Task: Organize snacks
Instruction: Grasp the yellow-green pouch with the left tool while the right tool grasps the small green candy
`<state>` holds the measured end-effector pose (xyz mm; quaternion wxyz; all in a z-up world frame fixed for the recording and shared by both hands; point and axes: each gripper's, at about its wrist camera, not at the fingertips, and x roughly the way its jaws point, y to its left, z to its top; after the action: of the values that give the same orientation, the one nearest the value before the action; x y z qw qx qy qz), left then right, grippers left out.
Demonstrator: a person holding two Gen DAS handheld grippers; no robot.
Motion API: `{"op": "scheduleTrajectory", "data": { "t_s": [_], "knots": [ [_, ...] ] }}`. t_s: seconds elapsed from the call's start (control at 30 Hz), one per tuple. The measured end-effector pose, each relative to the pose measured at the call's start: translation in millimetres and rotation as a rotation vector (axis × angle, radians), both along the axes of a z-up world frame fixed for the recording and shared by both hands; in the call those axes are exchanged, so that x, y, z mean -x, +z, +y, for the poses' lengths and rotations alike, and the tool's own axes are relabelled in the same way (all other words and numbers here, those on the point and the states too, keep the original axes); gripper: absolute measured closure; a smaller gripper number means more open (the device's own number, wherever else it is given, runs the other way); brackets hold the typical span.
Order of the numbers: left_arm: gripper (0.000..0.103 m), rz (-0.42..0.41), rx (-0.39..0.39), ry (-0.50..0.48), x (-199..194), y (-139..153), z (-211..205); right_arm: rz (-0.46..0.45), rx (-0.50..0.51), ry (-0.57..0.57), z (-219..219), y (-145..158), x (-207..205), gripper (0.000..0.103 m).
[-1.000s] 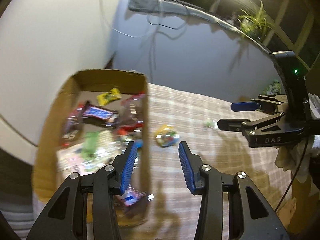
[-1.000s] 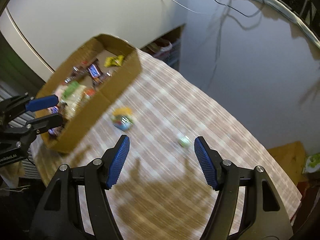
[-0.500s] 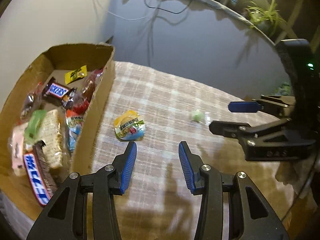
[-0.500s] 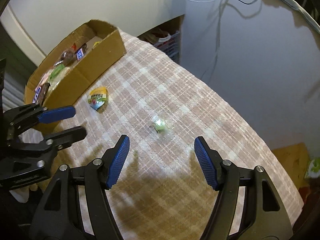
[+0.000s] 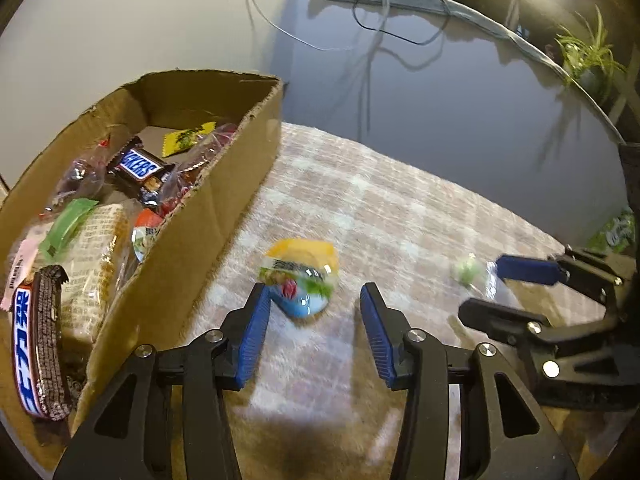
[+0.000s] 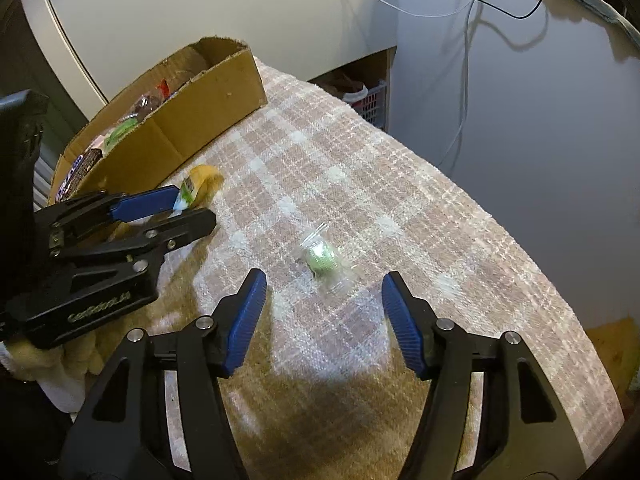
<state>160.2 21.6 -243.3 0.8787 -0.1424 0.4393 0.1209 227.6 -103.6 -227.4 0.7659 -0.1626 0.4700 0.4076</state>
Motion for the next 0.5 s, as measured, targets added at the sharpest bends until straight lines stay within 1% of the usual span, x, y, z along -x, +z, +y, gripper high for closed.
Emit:
{"op": "scheduleTrajectory", "data": {
  "t_s": [0.13,0.33,0.4,0.47,0.5],
  "knots": [
    [0.055,-0.007,-0.008,0.018,-4.2,-1.7,-1.0,-0.017,-0.006,0.012,1.0,0.8,-1.2,0.04],
    [0.054,-0.014,-0.011,0.022,-8.7,-4.2,1.1,-0.028,-0.02,0.017,2.9,-0.2,-4.5,0.046],
    [0.054,-0.018,-0.01,0.021,-10.1,-4.5,1.4,-0.041,-0.016,0.02,4.5,-0.2,-4.0,0.049],
    [0.06,-0.023,-0.02,0.024,-9.5,-4.1,1.2,-0.053,-0.008,0.026,7.1,-0.3,-2.8,0.06],
    [0.062,-0.026,-0.016,0.029,-9.1,-4.2,2.5,-0.059,-0.004,0.029,8.4,-0.3,-2.0,0.063]
  ]
}}
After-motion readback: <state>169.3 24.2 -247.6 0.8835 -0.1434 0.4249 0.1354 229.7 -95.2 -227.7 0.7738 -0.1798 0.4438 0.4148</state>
